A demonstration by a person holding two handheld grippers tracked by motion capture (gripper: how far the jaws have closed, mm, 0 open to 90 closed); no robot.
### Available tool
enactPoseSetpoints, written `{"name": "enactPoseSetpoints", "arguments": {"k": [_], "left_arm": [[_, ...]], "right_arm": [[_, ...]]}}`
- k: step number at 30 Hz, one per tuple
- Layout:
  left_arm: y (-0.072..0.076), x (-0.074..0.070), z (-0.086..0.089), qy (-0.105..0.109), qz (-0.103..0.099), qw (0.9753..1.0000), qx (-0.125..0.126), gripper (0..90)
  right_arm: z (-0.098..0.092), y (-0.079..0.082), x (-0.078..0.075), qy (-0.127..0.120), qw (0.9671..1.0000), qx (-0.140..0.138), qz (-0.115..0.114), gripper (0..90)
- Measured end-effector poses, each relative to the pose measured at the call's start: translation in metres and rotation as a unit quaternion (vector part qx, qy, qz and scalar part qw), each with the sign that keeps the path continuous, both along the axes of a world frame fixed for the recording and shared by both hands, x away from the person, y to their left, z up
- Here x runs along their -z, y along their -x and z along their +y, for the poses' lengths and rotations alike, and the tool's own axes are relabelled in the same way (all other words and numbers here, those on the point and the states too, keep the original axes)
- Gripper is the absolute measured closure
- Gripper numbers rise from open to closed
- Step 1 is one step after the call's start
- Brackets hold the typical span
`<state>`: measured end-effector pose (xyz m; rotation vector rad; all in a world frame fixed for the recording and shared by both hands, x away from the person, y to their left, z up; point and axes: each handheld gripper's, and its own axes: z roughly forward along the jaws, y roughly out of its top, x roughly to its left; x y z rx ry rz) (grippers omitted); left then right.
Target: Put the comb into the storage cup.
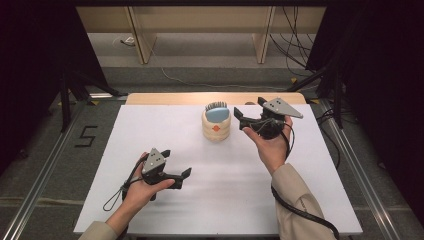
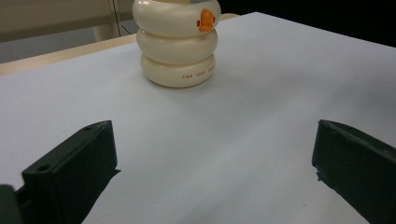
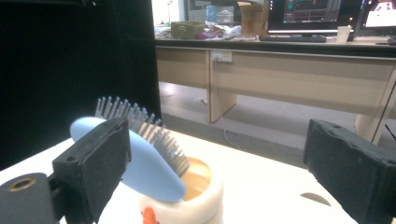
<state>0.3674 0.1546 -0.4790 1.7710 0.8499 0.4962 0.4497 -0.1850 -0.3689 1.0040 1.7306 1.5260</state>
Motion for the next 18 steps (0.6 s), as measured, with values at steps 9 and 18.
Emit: {"name": "enactPoseSetpoints", "arguments": {"k": [9, 18], "left_arm": [[0.000, -0.001, 0.001, 0.001, -0.001, 1.0000, 0.000, 0.0], [0.001, -0.001, 0.001, 0.002, -0.002, 1.0000, 0.000, 0.0]], "right_arm": [[-0.010, 0.005, 0.009, 0.008, 0.9999, 0.000, 0.015, 8.4], [-0.019, 0.010, 0.013, 0.012, 0.9997, 0.000, 0.023, 8.2]]}}
